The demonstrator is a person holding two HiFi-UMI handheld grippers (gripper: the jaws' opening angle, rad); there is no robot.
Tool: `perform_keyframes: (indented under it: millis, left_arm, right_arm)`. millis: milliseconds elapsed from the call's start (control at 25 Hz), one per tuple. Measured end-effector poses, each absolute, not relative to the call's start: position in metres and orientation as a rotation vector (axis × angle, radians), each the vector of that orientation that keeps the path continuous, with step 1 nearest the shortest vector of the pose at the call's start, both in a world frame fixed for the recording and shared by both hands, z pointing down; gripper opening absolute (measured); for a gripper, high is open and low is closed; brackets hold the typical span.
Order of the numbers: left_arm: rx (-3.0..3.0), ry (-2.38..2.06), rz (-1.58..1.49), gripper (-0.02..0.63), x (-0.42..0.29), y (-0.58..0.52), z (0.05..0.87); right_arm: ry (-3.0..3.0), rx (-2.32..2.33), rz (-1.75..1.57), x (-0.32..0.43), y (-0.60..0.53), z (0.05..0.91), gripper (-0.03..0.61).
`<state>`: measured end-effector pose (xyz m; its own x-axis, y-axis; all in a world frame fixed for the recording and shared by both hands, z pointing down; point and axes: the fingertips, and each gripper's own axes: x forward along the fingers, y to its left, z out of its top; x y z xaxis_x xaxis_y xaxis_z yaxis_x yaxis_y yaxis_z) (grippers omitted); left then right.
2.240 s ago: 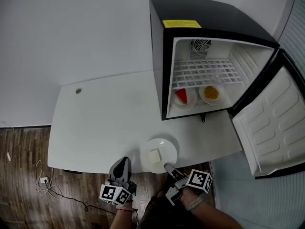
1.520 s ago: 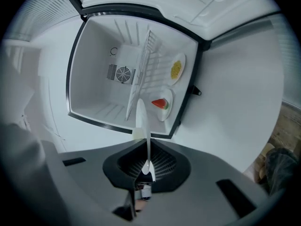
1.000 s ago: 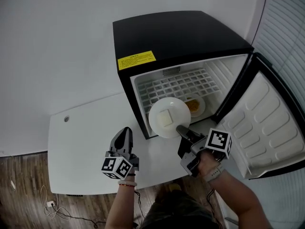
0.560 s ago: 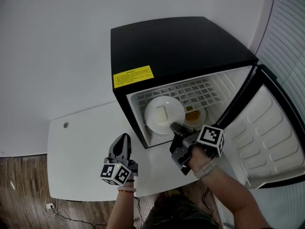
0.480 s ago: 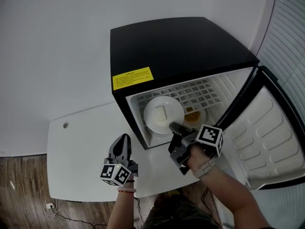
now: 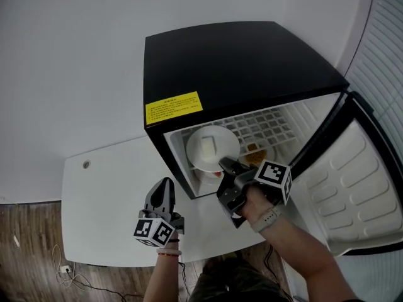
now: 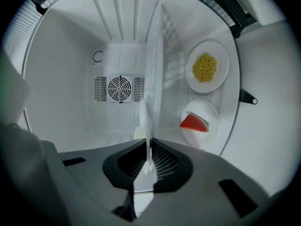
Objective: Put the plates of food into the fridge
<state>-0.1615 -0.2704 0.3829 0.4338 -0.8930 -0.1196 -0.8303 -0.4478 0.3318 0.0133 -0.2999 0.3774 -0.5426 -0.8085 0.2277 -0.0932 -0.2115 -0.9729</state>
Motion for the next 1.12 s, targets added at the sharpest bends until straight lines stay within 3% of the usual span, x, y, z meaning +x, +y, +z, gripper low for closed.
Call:
perform_keyframes:
  millis: [440, 720, 1120]
  left_arm:
    - [2.448, -1.524, -0.412, 0.006, -0.166, -0.261, 0.383]
    - [2.457, -1.524, -0.411, 0.006, -0.167, -0.251, 0.385]
    - [2.467, -1.499, -0.386, 0.006, -0.166, -0.219, 0.393]
  right_arm:
    - [1.655, -1.099, -1.736, 0.014, -0.297, 0.373, 0.021]
    - [1.728, -1.097, -1.671, 0.014, -0.289, 0.369, 0.111]
    - [1.892, -1.122, -1.551, 0.015, -0.242, 0.362, 0.119]
